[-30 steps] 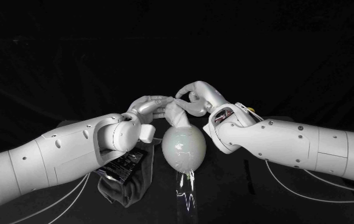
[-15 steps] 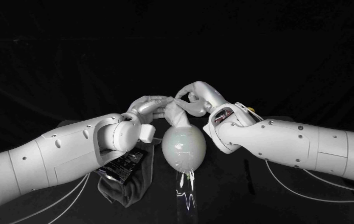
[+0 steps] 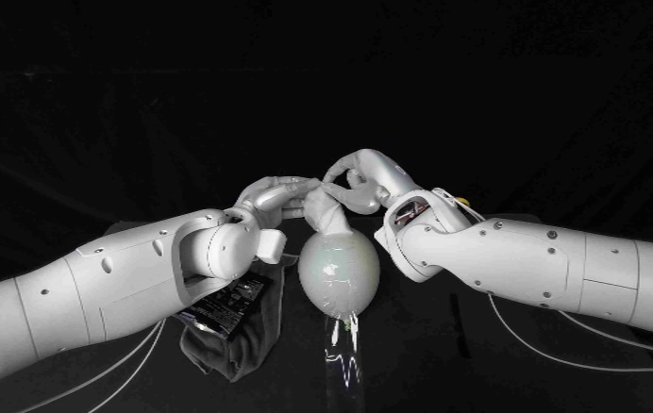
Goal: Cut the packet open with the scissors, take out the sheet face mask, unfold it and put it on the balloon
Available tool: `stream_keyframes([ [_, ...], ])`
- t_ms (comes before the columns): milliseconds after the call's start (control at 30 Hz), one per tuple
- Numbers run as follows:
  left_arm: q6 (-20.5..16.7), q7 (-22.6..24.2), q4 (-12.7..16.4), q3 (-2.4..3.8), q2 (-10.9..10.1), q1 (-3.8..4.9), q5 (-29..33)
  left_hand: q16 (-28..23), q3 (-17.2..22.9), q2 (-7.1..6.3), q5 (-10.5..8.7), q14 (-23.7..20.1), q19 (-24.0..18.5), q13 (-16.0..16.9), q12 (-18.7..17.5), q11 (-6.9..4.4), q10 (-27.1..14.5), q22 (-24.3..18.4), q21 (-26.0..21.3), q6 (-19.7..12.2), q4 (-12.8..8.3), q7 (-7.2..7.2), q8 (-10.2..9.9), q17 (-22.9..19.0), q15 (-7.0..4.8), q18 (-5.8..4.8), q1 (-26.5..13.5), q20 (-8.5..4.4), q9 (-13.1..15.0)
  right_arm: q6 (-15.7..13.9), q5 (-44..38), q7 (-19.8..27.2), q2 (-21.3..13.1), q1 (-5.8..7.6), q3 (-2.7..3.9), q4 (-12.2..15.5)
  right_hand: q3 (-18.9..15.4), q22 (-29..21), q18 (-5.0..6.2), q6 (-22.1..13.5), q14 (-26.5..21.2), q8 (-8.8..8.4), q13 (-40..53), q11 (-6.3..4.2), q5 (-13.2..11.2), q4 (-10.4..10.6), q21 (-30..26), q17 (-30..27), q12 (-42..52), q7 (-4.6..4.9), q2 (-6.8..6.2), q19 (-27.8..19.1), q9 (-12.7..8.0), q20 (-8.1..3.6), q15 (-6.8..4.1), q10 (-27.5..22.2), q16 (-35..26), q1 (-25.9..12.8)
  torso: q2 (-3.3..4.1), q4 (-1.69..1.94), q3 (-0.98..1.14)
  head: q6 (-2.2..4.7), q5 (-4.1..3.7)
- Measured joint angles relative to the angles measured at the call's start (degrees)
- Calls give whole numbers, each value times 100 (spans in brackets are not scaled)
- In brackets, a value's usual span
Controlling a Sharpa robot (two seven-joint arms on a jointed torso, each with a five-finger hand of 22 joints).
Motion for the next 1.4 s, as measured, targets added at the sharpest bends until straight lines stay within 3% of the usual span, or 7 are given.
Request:
stream_keyframes([
  [133, 8, -2, 0, 0, 0, 0, 0, 0, 0, 0, 0, 0, 0, 0, 0, 1, -1, 0, 0, -1, 0, 0, -15, -1, 0, 0, 0, 0, 119, -25, -44, -12, -8, -5, 0, 17, 41, -1, 0, 4, -6, 67, 0, -21, -12, -6, 34, 4, 96, -4, 20, -19, 0, -20, -8, -21, -1, 20, 1, 0, 0, -3, -2],
  [1267, 2, 18, -25, 5, -11, 4, 2, 0, -37, 16, -2, 0, 20, -3, -27, -13, 13, 0, 0, -52, 36, 10, 19, 19, 0, -3, -46, 20, 128, -136, -164, -38, -197, -27, -5, 180, 131, 0, -1, -7, 11, 132, 0, -19, 0, -25, 76, 0, 95, -18, 36, -13, 0, -51, -26, -22, -3, 36, -1, -4, -3, -17, 17],
  [1367, 2, 19, -25, 5, -12, 4, 7, -8, -55, 38, -3, -22, 21, -15, -61, 44, -44, 0, 0, -120, 54, 35, 19, 19, 22, -4, -68, 21, 333, -121, -145, -34, -201, -27, -5, 174, 149, 0, -1, -79, 11, 146, 0, -19, 0, -1, -51, 4, -101, -32, -30, -18, 7, -55, -26, -22, -14, -29, -3, -4, -3, -20, 20],
  [1400, 2, 19, -25, 5, -12, 4, 9, -23, -65, 38, -2, -23, 33, -22, -61, 73, -104, 0, 0, -187, 64, 62, 19, 21, 23, -4, -68, 9, 372, -114, -138, -31, -201, -27, -5, 170, 139, -1, -1, -180, 11, 154, 0, -19, 2, 37, -82, 4, -151, -9, -64, -21, 144, -58, -26, -22, -6, -64, -4, -4, -3, -20, 21],
])
